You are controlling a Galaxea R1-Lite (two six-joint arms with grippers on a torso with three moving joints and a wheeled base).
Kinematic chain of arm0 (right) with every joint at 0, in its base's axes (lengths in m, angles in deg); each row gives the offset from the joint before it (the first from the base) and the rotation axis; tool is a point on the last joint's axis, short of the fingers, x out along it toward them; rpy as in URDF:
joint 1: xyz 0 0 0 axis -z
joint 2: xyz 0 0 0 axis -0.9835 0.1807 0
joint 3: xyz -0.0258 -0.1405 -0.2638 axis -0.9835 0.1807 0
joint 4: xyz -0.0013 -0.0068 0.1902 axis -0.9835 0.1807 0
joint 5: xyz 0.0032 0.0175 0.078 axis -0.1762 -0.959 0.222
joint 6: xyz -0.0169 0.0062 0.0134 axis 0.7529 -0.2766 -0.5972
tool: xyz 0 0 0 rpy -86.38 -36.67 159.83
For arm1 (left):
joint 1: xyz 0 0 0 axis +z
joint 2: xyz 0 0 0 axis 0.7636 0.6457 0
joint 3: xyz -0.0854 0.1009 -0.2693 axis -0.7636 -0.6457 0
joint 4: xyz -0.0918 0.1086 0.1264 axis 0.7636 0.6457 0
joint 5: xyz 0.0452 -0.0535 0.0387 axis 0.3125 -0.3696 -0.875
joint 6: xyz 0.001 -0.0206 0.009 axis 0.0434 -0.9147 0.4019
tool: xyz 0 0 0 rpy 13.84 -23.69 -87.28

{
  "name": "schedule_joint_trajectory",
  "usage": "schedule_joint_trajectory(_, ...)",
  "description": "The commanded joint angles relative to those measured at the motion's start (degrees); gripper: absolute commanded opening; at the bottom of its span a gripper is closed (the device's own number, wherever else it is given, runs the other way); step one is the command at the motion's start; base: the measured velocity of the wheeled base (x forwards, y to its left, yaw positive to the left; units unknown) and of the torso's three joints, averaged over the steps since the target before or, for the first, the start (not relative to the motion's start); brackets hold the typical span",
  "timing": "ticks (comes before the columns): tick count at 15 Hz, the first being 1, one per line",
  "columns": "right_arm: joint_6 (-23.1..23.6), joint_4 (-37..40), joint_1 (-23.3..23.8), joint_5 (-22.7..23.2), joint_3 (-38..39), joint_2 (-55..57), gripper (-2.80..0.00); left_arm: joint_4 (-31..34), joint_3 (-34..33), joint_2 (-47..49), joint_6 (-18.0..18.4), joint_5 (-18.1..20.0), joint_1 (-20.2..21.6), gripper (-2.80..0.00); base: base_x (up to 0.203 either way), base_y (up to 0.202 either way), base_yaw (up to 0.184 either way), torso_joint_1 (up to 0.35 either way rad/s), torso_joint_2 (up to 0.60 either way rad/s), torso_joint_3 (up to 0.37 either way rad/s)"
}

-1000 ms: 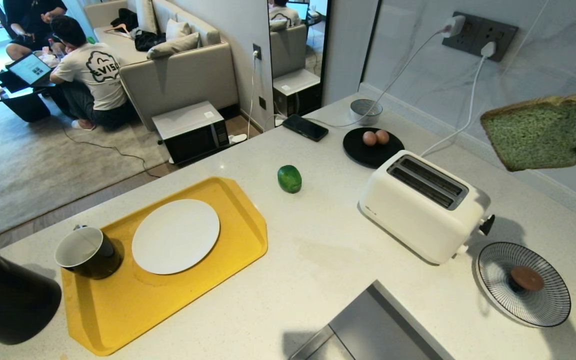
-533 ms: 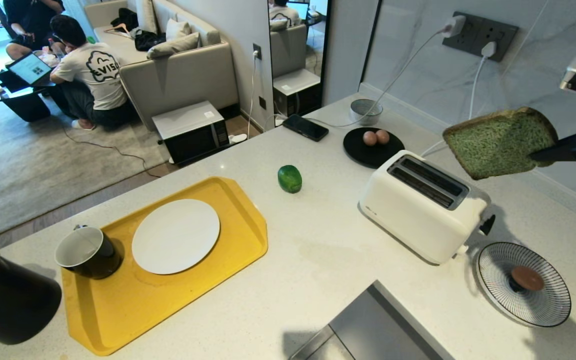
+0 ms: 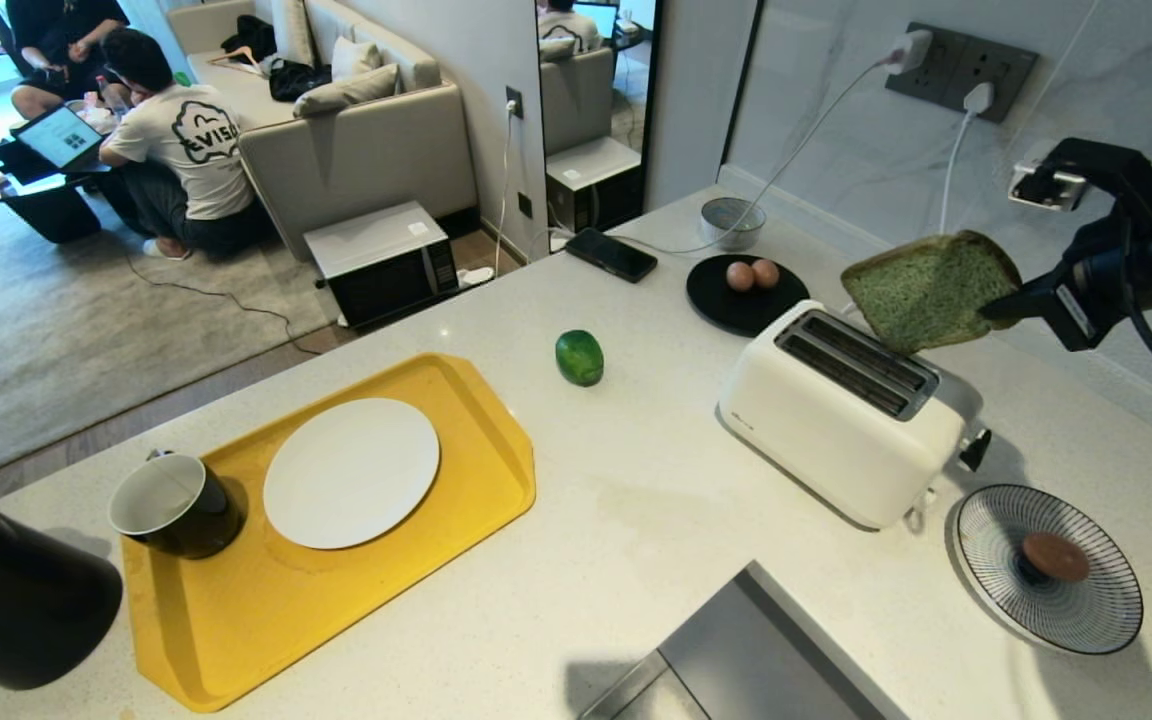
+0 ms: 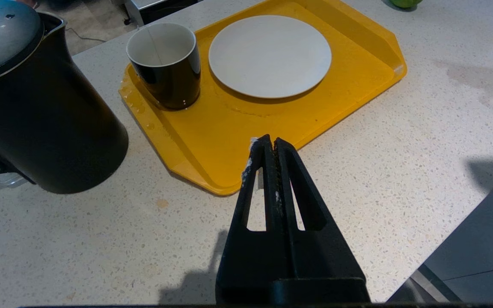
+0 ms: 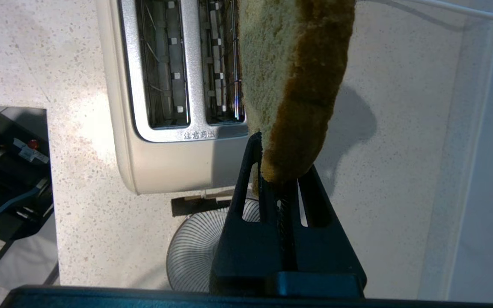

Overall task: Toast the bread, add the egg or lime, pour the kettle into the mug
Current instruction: Put the bread slices in the toaster

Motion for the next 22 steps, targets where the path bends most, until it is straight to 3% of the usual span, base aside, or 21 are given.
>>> schedule_joint_trajectory(1,0.2,0.3,-0.1,0.1,-0.3,2.7,-2.8,0.0,0.0,0.0,0.0,0.0,0.0,-2.8,0.0,0.0,0.0,0.0,0.0,0.0)
schedule_joint_trajectory(14,0.4,0.4,-1.7,0.3,1.3,-0.2,-2.8,0.0,0.0,0.1,0.0,0.0,0.0,-2.8,0.0,0.0,0.0,0.0,0.0,0.0)
schedule_joint_trajectory(22,0.4,0.4,-1.6,0.3,6.3,-3.5,-2.8,0.0,0.0,0.1,0.0,0.0,0.0,-2.8,0.0,0.0,0.0,0.0,0.0,0.0)
